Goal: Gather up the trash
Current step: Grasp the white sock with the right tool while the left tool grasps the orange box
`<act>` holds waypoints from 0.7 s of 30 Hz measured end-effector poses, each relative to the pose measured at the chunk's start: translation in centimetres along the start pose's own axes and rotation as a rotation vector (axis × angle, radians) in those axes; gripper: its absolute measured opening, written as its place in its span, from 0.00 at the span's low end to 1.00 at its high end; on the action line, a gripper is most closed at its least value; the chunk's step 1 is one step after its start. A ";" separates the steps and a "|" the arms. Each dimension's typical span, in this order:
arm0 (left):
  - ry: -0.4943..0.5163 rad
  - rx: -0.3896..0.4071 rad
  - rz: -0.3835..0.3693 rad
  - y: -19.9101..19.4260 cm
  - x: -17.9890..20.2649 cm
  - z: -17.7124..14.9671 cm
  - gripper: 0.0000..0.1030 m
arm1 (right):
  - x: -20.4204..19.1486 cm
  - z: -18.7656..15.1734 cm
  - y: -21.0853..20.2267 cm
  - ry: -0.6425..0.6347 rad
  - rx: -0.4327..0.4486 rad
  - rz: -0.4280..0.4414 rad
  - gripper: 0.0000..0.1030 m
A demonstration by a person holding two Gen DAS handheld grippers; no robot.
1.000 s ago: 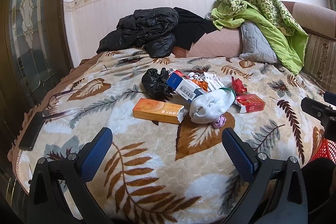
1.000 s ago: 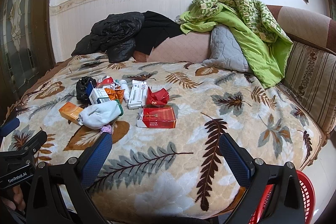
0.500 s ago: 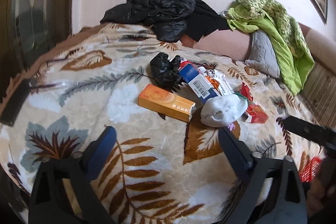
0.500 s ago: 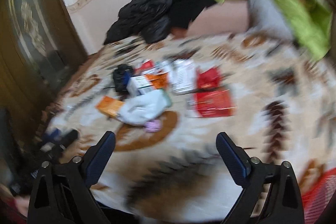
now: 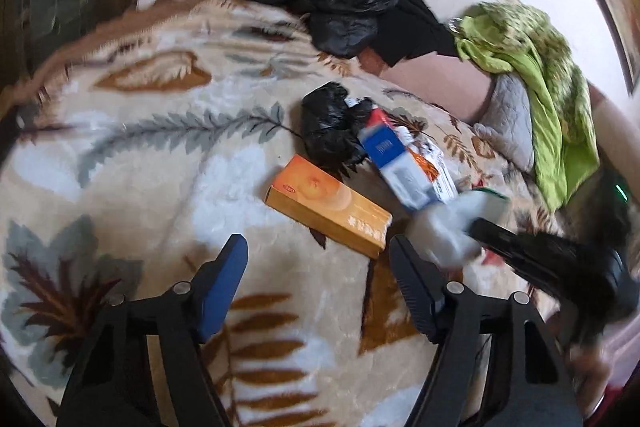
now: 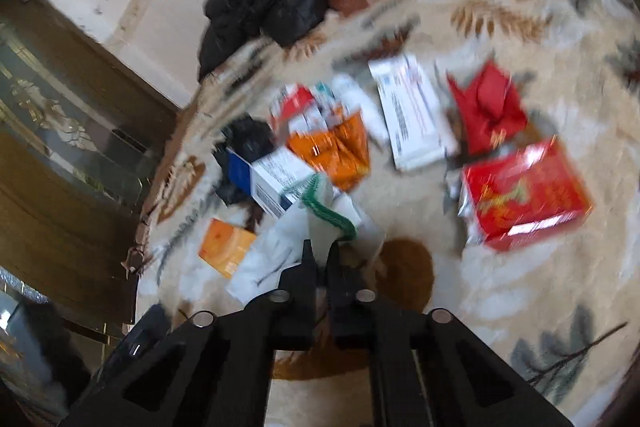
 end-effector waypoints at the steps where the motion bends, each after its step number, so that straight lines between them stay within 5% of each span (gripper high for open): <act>1: -0.023 -0.015 -0.012 0.6 -0.2 0.2 0.70 | -0.1 0.2 -0.7 -0.017 0.026 -0.010 0.05; 6: -0.106 -0.103 -0.031 4.4 0.5 1.7 0.70 | 0.4 0.7 -4.4 -0.051 0.126 -0.022 0.05; 18: -0.004 -0.104 0.082 11.0 3.7 3.9 0.61 | 0.6 1.0 -6.9 -0.094 0.205 -0.015 0.05; 21: -0.026 -0.070 0.058 10.8 3.2 4.3 0.40 | 0.7 0.9 -6.8 -0.084 0.203 -0.004 0.05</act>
Point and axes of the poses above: each gripper's, at about its wrist camera, not at the fingertips, and y roughly the way its jaws point, x to its right, z to its top, the point moved 3 cm from there along y, roughly the way its jaws point, and after that the axes turned 5 degrees about z, right-handed, at the moved point
